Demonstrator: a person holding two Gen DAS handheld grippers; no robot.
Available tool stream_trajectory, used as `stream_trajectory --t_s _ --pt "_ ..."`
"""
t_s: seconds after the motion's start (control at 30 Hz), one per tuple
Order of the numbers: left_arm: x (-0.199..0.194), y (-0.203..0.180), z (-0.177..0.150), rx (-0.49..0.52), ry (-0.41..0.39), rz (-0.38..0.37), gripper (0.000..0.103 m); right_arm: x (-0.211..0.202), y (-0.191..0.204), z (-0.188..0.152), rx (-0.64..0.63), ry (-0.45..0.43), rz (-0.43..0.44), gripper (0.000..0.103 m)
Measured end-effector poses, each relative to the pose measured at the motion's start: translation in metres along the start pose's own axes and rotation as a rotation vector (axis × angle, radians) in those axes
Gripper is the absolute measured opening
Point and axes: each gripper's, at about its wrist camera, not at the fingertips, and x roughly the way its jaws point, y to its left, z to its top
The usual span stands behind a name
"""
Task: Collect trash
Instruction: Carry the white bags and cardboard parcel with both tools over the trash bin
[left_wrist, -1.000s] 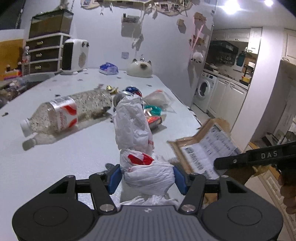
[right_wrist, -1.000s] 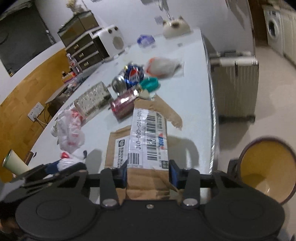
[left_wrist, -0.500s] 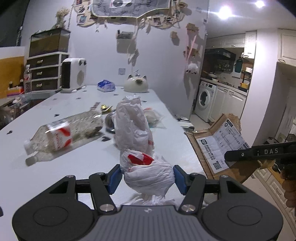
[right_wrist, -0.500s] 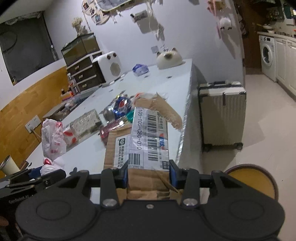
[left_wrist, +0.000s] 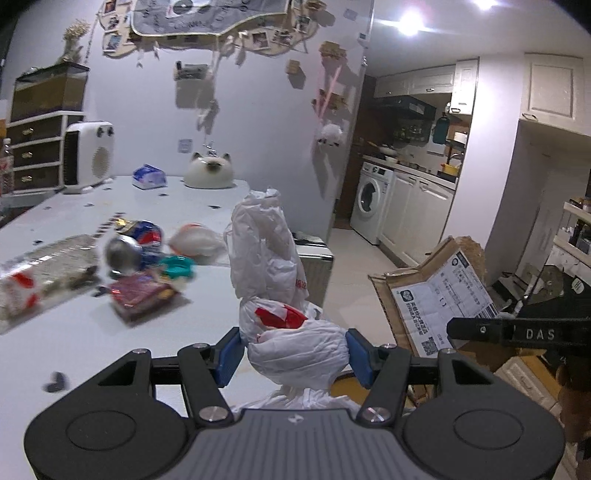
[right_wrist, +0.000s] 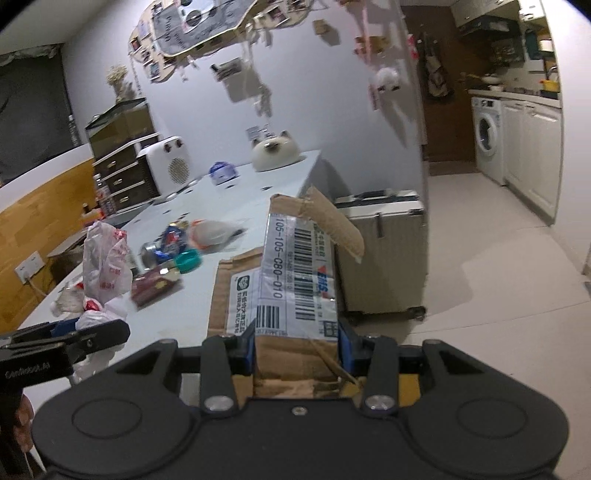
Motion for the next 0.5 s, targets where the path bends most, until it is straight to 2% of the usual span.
stream_trajectory --t_s 0.3,0.5 --pt "0.045 -0.063 -0.007 0.013 0.038 -0.050 0.060 -0.015 -0.066 -0.012 0.038 -0.023 -0.104 0.043" --pt "0.084 -0.095 -0.018 0.048 0.123 -0.113 0.060 -0.009 -0.102 -0.028 0.060 -0.007 -0.193 0.043"
